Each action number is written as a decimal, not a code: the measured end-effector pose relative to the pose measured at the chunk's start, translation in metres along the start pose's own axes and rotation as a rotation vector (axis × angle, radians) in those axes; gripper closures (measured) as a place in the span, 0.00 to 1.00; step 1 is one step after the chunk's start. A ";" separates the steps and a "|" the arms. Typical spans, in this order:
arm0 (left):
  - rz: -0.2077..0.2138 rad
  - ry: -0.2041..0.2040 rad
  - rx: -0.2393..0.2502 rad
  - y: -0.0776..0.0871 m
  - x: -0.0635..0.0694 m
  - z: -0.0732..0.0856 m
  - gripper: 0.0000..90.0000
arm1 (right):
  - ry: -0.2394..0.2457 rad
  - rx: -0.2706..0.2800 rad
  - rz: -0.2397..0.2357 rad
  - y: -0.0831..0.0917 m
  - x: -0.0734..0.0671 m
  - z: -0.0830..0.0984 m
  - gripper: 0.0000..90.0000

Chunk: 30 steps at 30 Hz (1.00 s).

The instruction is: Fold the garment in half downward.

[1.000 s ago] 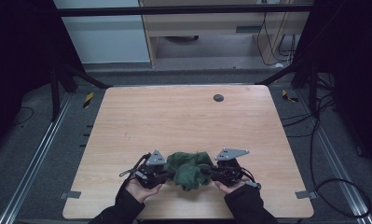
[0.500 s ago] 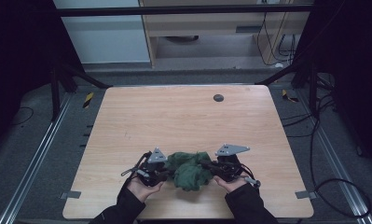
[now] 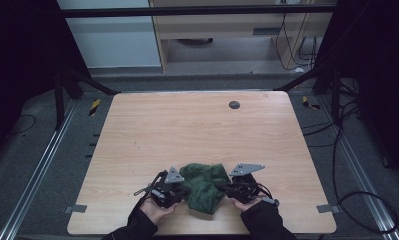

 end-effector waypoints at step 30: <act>-0.221 0.087 0.145 0.055 -0.061 0.008 0.68 | -0.045 0.130 0.199 0.039 0.043 -0.011 0.70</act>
Point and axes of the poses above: each handheld gripper's, and its own axes: y roughly backward along the jaws, z roughly out of its underside, x roughly to its right, the point moved 2 cm from there along -y, roughly forward along the jaws, and after that the axes turned 15 degrees about x, right-handed, at the moved point
